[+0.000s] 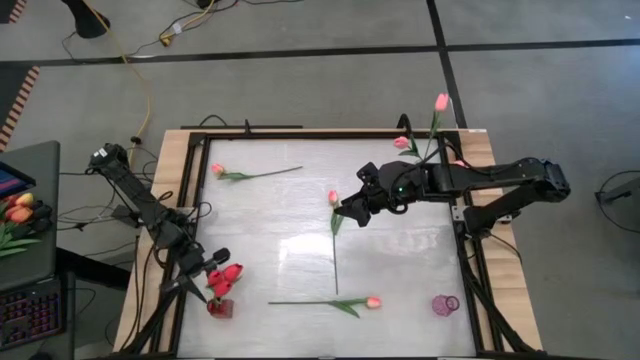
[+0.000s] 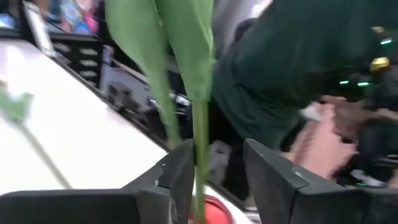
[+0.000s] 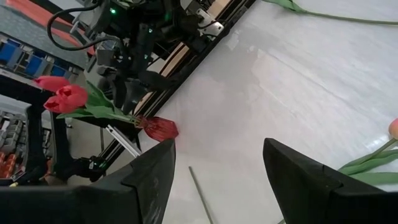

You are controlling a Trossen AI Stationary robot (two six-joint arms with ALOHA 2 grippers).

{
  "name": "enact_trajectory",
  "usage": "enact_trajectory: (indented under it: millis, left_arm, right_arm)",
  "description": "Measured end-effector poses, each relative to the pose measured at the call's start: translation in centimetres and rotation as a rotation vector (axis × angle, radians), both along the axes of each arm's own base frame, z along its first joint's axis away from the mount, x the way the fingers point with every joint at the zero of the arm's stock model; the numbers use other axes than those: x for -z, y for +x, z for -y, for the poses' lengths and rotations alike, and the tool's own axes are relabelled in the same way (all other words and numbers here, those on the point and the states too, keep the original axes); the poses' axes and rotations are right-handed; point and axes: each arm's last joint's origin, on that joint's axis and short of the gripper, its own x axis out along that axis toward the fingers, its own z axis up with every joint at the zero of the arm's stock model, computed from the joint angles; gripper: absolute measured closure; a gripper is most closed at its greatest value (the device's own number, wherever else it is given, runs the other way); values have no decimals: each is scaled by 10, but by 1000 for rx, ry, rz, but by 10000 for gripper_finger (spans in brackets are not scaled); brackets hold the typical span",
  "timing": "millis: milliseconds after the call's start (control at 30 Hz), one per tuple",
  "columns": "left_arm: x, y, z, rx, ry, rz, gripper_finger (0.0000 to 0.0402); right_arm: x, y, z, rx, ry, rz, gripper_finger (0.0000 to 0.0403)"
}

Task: Sort flowers into vase by color
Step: Put the pink flower in the pink vase

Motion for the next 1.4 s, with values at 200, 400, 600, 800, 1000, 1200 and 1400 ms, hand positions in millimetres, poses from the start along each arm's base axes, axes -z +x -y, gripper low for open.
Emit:
enact_trajectory:
  millis: [200, 400, 600, 800, 1000, 1200, 1400]
  left_arm:
    - [-4, -2, 2, 97, -90, -156, 267]
    - [-34, -2, 3, 117, -123, -279, 277]
    - [-72, -7, -7, 68, -17, -435, 280]
    - [-117, -23, -32, -66, 107, -504, 281]
    - [-166, -44, -61, -348, 145, -416, 281]
    - [-195, -47, -74, -629, 93, -288, 281]
    - [-197, -18, -64, -817, 177, -258, 281]
  right_arm:
    - [0, 0, 0, -8, -16, 1, 133]
    - [0, 0, 0, -21, -40, 5, 133]
    - [0, 0, -6, -58, -73, 7, 133]
    - [0, -1, -14, -91, -83, 8, 133]
    - [-14, 2, -14, -114, -135, 29, 133]
    - [-31, 12, -13, -73, -199, -117, 133]
    - [-3, 53, -16, 36, -90, -343, 133]
